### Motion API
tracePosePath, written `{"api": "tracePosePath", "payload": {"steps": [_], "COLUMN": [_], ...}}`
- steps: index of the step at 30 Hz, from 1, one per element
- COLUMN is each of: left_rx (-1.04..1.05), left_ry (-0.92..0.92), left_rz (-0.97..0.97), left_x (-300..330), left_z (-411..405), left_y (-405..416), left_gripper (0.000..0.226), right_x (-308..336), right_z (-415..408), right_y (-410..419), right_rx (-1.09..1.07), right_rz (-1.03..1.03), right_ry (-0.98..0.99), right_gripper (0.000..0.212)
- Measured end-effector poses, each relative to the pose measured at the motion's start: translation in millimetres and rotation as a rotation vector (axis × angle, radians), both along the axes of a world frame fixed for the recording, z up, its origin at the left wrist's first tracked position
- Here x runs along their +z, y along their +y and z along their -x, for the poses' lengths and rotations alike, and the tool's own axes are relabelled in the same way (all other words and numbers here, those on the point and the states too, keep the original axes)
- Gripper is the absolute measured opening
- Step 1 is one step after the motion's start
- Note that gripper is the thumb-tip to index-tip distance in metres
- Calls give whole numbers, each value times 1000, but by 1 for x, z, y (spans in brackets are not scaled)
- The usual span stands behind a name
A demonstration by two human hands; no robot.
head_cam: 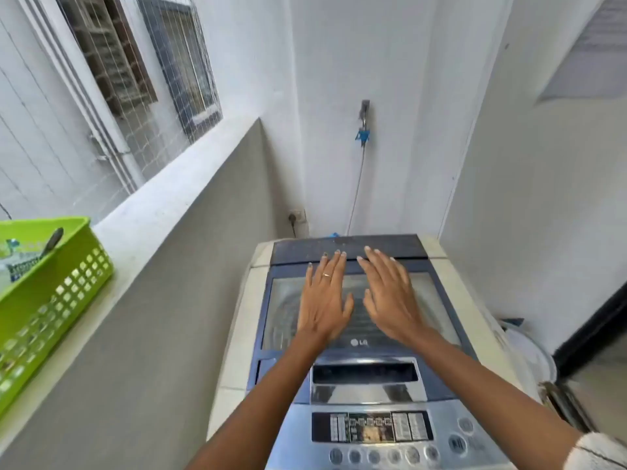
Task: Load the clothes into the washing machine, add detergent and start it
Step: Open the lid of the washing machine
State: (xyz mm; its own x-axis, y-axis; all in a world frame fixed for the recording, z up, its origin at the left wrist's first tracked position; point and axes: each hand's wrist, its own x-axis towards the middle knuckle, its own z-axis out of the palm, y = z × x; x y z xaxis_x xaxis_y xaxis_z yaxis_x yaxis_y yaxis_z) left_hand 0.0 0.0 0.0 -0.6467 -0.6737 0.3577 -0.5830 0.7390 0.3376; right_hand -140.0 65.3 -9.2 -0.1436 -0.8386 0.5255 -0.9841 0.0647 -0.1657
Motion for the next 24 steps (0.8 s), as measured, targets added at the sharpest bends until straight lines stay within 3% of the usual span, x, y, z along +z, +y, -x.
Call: {"api": "tracePosePath", "payload": {"steps": [4,8,16,24], "left_rx": [-49,-103,-88,-80], "left_ry": [-75,-72,43,-80], "left_rz": [-135,-199,-136,-159], "left_x": [-37,-74,-93,-96], "left_z": [-18,-33,-54,-60], "left_y": [33,60,99,105], "left_gripper": [72,52,21,30], "right_x": [-42,-70,-83,-79], "right_z": [-22,-40,-63,-65], "right_y": [32,65,104,112], "right_rx": [-3,6,-55,-84], "right_rz": [-117,-169,-266,-435], "right_ry": [-50,-109,-154,-134], "right_gripper": [61,54,23,36]}}
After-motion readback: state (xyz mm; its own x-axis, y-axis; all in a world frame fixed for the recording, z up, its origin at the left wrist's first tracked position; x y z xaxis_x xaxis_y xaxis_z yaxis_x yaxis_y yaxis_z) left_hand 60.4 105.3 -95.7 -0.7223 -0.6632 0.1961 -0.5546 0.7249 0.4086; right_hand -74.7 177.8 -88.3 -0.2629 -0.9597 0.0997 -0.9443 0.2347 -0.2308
